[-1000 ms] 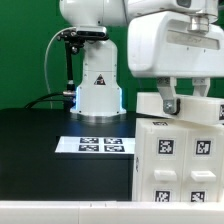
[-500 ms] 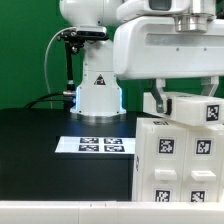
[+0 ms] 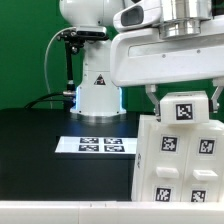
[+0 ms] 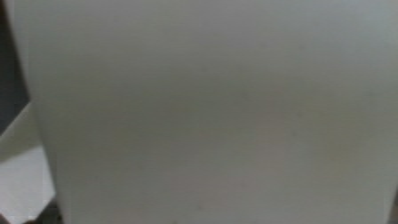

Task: Assemble cabinet

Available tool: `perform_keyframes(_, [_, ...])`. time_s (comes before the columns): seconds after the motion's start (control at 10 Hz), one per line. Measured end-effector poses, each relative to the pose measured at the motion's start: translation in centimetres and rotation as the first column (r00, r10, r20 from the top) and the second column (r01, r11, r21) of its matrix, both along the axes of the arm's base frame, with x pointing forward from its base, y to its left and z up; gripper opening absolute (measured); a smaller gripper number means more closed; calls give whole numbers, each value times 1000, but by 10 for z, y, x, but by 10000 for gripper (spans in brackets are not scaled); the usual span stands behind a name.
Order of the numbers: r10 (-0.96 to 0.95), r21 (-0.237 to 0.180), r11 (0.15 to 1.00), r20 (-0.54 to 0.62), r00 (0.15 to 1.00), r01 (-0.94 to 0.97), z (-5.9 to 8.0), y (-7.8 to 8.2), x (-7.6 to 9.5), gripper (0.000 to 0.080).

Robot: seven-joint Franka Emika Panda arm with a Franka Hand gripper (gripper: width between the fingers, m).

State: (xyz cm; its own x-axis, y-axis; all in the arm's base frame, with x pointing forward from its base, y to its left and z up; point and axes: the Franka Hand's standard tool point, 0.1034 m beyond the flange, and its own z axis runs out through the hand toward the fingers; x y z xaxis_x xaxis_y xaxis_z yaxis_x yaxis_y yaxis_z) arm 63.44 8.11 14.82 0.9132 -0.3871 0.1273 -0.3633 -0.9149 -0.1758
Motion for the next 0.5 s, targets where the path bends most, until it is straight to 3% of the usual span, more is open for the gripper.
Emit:
perform_keyframes(0.3, [-269,53,961,-48,962,272,-1,-2,-1,542])
perform_keyframes(0.5, [-534,105,832,-113,838,545,0,1,0,542])
